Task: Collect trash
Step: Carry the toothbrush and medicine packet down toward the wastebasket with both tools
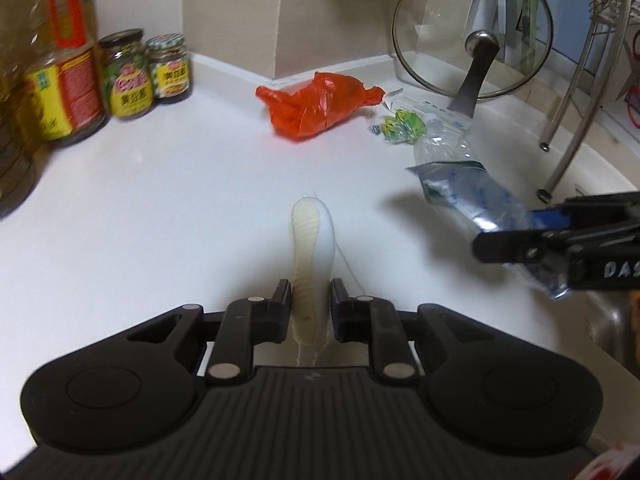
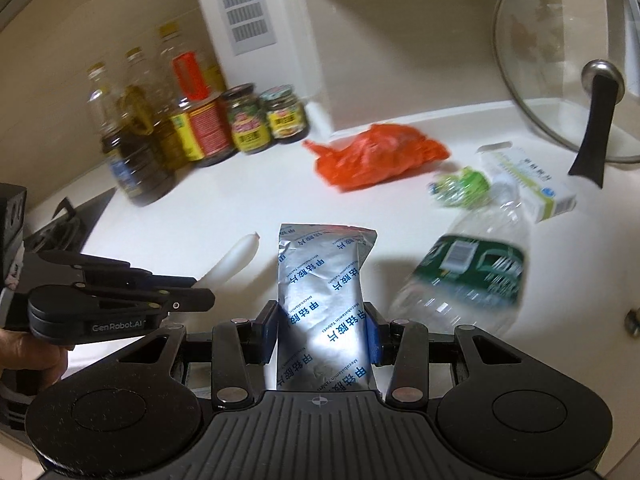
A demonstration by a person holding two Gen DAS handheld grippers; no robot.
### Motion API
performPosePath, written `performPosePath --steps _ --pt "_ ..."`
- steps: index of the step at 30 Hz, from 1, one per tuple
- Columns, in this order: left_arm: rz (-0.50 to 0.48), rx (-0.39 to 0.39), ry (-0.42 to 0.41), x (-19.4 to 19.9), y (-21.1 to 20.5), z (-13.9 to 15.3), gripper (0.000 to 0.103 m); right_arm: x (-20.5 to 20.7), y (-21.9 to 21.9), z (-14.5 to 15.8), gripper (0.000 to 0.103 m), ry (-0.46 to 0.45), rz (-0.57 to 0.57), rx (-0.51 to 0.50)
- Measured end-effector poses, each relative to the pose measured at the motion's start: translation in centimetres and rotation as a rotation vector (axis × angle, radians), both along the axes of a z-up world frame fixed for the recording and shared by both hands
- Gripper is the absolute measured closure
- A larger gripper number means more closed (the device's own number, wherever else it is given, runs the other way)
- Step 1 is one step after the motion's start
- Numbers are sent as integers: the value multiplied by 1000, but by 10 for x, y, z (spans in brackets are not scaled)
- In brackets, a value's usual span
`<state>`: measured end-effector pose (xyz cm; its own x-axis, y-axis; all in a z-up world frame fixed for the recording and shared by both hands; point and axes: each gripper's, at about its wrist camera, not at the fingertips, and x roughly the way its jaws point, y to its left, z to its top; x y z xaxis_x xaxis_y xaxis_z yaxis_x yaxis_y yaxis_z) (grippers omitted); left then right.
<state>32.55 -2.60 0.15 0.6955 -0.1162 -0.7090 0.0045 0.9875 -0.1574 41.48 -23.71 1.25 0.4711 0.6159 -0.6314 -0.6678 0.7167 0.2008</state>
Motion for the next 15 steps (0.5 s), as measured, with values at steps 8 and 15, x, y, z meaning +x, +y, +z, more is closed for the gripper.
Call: performPosePath --steps 8,15 --pt "14 -37 27 -56 1 -4 85 -48 10 -9 60 22 49 -16" --pt "28 -55 50 -88 4 -13 85 -78 16 -13 60 26 81 -36"
